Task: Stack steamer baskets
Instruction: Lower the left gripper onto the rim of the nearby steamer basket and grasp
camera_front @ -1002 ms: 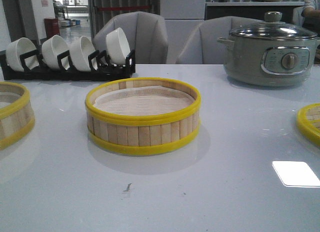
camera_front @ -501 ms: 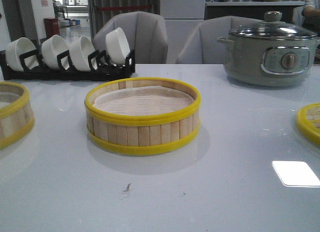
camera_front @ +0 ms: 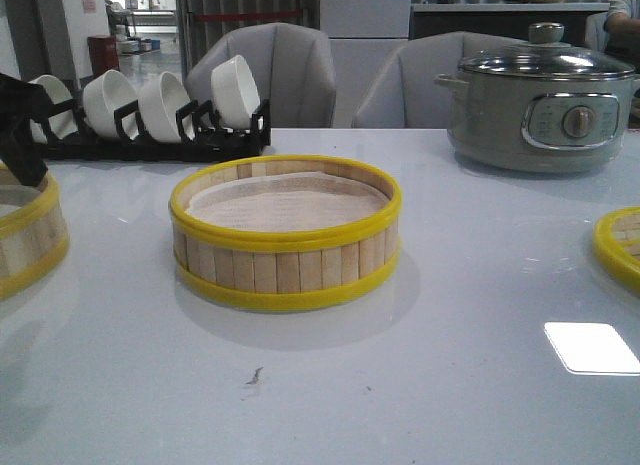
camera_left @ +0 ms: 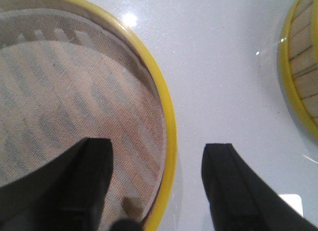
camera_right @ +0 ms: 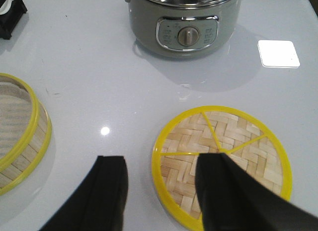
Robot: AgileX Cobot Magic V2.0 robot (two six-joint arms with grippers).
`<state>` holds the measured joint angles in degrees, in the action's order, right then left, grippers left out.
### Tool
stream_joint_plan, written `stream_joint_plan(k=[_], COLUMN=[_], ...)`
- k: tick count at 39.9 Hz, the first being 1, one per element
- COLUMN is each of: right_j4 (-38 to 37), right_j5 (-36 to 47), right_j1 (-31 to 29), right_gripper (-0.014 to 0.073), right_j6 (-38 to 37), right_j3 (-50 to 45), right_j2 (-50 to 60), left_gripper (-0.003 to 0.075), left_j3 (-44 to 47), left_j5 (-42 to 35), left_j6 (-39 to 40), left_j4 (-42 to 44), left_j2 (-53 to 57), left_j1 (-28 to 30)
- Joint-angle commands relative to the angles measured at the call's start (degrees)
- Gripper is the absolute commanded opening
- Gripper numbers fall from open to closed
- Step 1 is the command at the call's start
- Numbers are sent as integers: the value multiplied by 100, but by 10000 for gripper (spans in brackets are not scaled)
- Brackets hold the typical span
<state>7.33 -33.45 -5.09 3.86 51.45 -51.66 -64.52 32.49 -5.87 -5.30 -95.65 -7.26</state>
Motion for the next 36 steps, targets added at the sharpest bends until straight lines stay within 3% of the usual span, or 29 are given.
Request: stream_joint_plan(k=[1,27,30,36], right_j4=[-46,-46,-46,-46], right_j5=[365,338,338,338], right_j1=[-7,-7,-7,-7], right_gripper=[425,425,425,425], right_j6=[36,36,36,36], right_j3=[222,222,222,222], right_j2=[41,31,31,31], left_gripper=[454,445,379,66], left_j3=[-195,-307,-307,-319], left_j5=[-376,-478,-478,-446], left_j6=[-17,-17,-17,-17], left_j4=[-72,-264,-264,-264], left_j2=[63,-808,-808,-808], left_j1=[-22,-22,-22,-22])
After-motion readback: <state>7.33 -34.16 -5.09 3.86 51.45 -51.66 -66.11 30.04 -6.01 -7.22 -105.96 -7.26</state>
